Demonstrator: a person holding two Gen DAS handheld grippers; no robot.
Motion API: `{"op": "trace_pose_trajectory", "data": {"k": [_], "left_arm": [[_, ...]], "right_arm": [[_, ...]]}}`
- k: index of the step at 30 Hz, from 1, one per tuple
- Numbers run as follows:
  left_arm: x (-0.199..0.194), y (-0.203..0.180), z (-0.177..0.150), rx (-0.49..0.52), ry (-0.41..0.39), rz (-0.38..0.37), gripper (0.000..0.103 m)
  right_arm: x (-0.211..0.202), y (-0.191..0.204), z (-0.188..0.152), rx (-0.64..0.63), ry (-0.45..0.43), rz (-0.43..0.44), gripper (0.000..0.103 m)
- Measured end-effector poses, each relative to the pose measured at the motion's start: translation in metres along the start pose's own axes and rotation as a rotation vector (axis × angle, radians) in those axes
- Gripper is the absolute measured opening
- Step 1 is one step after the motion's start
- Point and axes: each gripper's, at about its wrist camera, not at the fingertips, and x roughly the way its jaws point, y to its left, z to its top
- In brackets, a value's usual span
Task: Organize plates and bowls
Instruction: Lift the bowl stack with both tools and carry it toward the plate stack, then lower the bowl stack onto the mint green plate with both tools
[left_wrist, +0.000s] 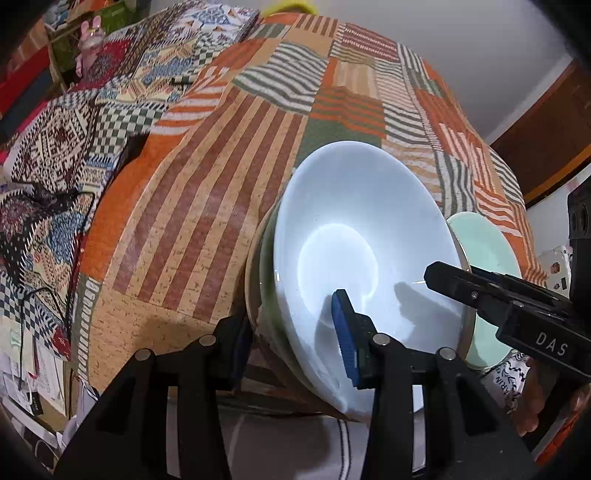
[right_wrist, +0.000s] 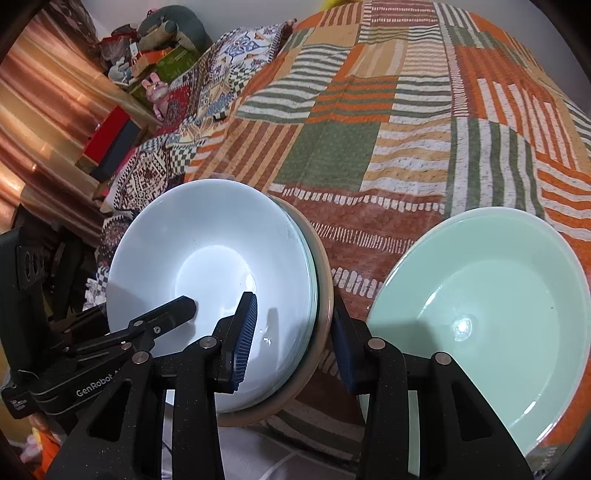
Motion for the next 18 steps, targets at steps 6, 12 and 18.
{"op": "trace_pose_trajectory", "data": {"k": [6,12,18], "left_arm": [[-0.013,-0.015,0.005,0.020,-0.032,-0.014,0.042],[-0.025,-0.037,0.007,0.065,-0.056,-0.032,0.042],[-0.032,-0.065,0.009,0.118,-0.072,-0.049,0.042]], "right_arm": [[-0.020,-0.002,-0.003,0.004,-0.045,-0.008,0.036],[-0.043,-0.011,-0.007,0.024,-0.090,-0.014,0.036],[-0.066,-0.025,-0.013,0.053,-0.136,-0.027,0.036]]}}
